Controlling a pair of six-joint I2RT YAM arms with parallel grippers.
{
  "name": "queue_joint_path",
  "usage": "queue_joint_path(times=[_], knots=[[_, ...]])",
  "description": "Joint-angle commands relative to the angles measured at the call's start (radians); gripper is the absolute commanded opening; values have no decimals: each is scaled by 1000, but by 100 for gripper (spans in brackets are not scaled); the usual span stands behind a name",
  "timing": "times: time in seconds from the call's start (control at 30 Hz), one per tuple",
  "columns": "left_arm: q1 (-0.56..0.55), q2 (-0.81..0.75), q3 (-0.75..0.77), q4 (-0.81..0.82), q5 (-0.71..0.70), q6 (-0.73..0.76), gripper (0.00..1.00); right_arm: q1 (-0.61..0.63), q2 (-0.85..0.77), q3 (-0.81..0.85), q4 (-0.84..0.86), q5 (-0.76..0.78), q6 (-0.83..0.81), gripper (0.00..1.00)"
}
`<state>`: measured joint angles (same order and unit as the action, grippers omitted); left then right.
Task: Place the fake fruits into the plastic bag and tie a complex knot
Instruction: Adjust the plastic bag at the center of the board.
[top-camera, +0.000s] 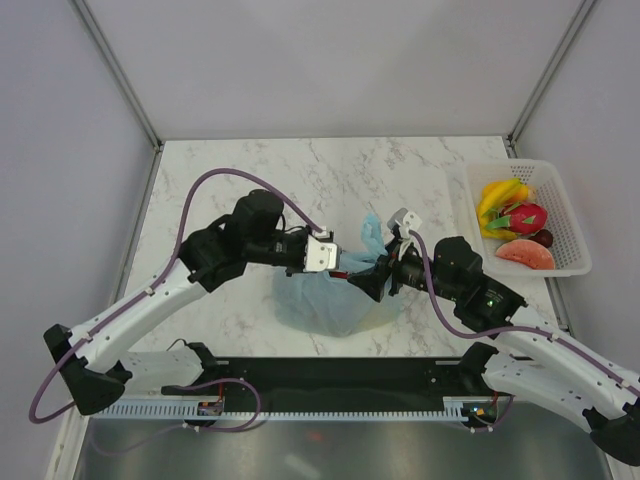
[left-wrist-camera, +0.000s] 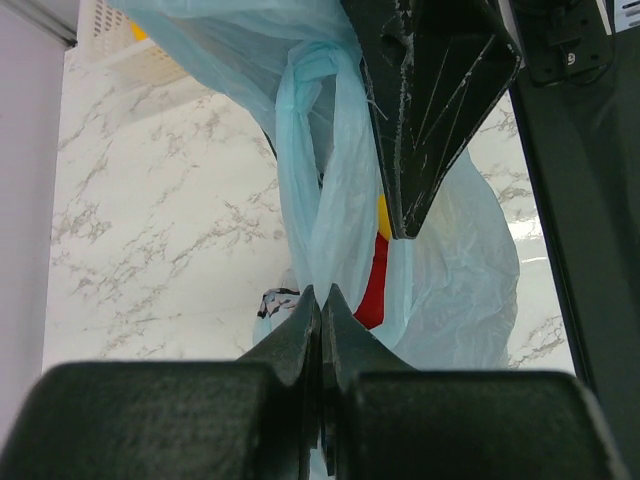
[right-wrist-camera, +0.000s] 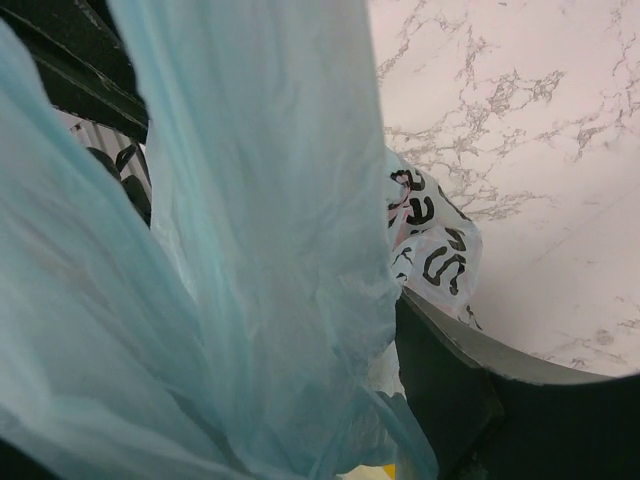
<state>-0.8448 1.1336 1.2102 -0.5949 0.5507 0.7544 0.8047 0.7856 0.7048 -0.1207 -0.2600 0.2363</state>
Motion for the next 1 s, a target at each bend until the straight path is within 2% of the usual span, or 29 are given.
queue_joint_path(times=[0.0,0.23,0.33,0.53,0.63,0.67,0.73,0.77,0.97], knots=[[-17,15,52,-48,-49,43,2,-1,3,45,32,7,3,71],[-45,31,72,-91,-57,78,2,-2,0,51,24,4,-3,71],[-56,49,80,-97,-69,85,2,-2,0,51,21,-1,-5,67],[-74,72,118,-108,-107,86,2,-2,-3,53,15,-7,-6,47],[-95,66,127,-114,-156,85,2,-1,-3,53,10,-2,-9,29],[-102,66,126,-115,-188,83,2,-2,-2,55,9,1,-11,18],[-120,63,129,-117,-221,79,2,-2,4,59,1,4,-11,10],[-126,61,132,-117,-245,77,2,-2,7,61,0,2,-14,2],[-158,64,172,-111,-388,17,2,-1,26,82,-37,67,-20,0]])
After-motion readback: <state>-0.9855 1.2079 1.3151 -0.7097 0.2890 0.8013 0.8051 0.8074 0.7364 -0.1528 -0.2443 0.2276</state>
